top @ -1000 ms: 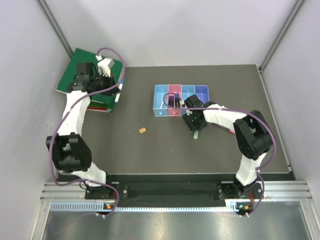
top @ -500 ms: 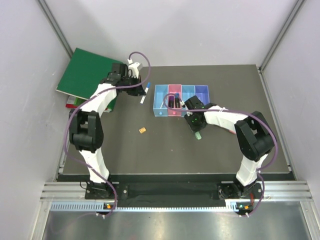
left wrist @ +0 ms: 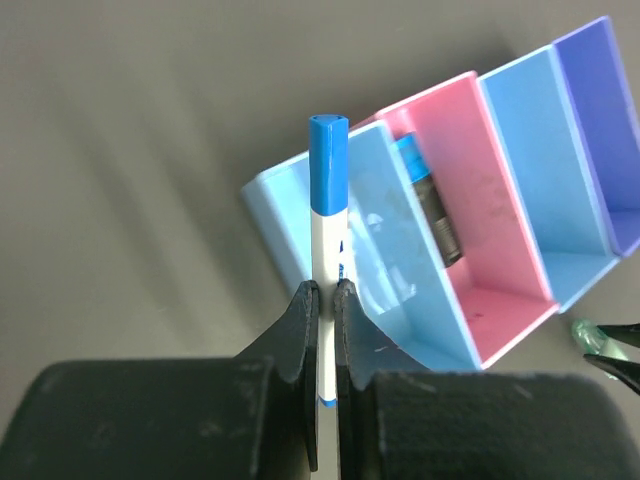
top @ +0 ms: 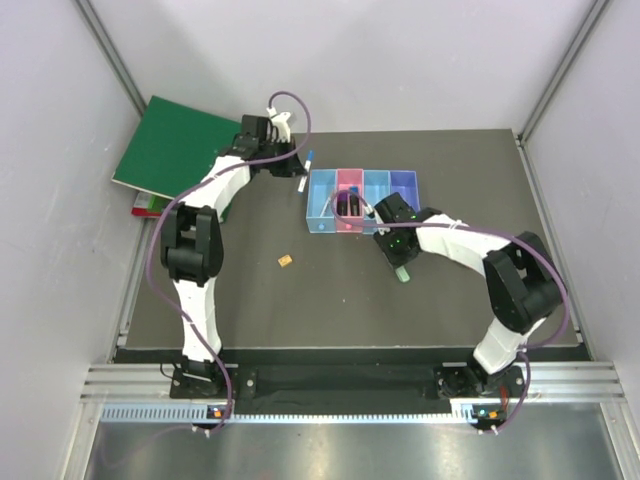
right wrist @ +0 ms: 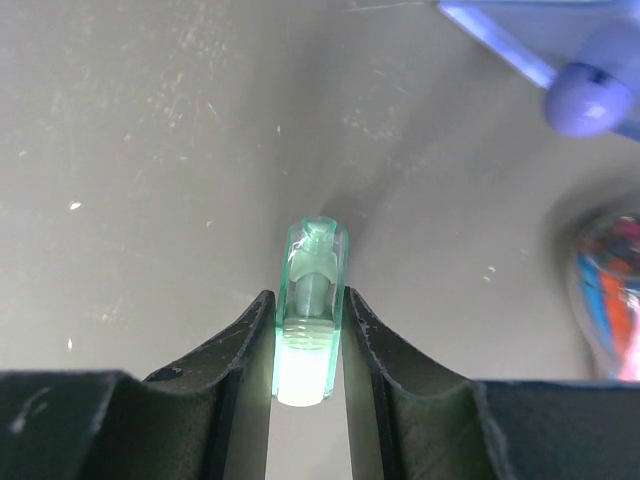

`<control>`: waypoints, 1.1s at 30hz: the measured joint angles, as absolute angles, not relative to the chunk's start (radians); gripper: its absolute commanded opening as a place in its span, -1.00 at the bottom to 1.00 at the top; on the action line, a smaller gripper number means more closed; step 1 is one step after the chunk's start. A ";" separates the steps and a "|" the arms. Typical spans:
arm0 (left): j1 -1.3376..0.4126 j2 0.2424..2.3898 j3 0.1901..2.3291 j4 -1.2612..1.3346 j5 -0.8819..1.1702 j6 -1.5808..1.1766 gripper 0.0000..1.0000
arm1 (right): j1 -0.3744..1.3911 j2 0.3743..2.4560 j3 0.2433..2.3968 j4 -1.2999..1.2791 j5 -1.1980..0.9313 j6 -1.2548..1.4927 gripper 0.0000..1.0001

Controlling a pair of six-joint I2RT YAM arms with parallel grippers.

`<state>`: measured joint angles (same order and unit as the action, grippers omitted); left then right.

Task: Sort the stationery into containers
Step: Pick up the stationery from the center of the board, then place the drawer in the drawer.

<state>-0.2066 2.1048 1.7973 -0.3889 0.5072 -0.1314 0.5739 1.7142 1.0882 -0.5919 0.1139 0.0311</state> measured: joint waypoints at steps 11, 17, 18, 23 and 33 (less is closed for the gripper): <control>-0.287 2.115 1.823 -0.384 0.511 -0.186 -1.00 | 0.574 1.588 1.090 -0.600 0.147 -0.020 -1.00; -0.306 2.118 1.819 -0.382 0.504 -0.188 -1.00 | 0.547 1.591 1.188 -0.624 0.169 -0.046 -1.00; -0.308 2.120 1.819 -0.381 0.503 -0.187 -1.00 | 0.537 1.598 1.224 -0.628 0.171 -0.051 -1.00; -0.318 2.137 1.806 -0.379 0.488 -0.180 -1.00 | 0.481 1.657 1.420 -0.616 0.188 -0.071 -1.00; -0.329 2.167 1.789 -0.381 0.455 -0.147 -0.68 | 0.461 1.842 1.667 -0.589 0.199 -0.085 -1.00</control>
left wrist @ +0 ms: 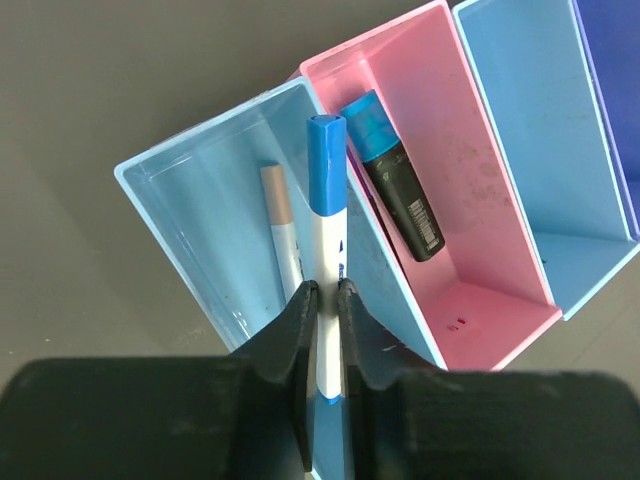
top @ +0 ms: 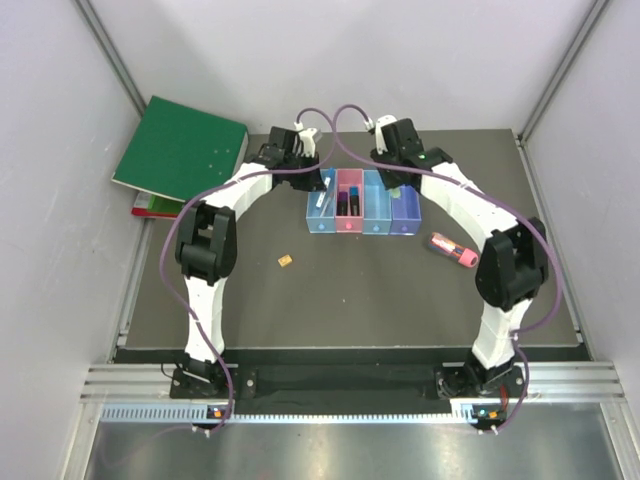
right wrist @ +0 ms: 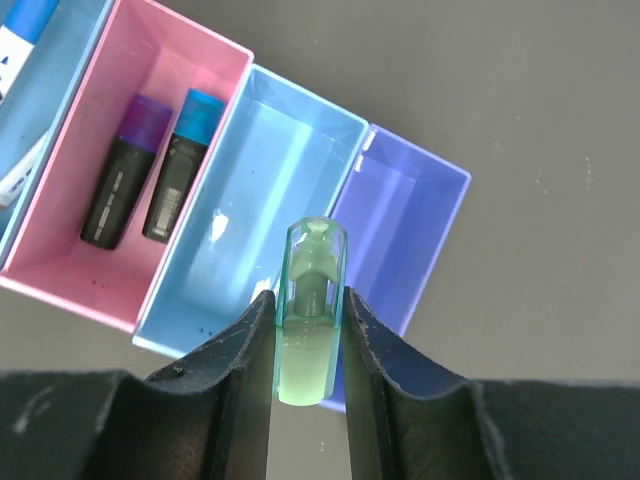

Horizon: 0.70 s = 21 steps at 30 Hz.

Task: Sort the stationery into containers
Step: Place the drawer in the drawer, then place the stationery in the storage box.

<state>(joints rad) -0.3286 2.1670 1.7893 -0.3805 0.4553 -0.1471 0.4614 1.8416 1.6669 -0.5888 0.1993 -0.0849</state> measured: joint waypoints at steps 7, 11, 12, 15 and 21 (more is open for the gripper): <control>-0.328 2.167 1.766 -0.381 0.446 -0.125 -0.28 | 0.462 1.964 1.770 -0.581 0.179 -0.087 -1.00; -0.329 2.167 1.760 -0.383 0.443 -0.123 -0.17 | 0.463 2.019 1.799 -0.570 0.166 -0.087 -1.00; -0.328 2.167 1.760 -0.383 0.443 -0.122 -0.11 | 0.463 2.033 1.806 -0.567 0.163 -0.087 -1.00; -0.328 2.167 1.760 -0.383 0.444 -0.123 -0.09 | 0.463 2.068 1.815 -0.564 0.159 -0.088 -1.00; -0.328 2.166 1.760 -0.383 0.449 -0.131 -0.06 | 0.468 2.105 1.815 -0.565 0.153 -0.088 -1.00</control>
<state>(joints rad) -0.3283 2.1662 1.7596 -0.3828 0.4492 -0.1314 0.4683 2.1052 1.8149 -0.5652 0.1532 -0.0879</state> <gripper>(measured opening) 0.462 0.286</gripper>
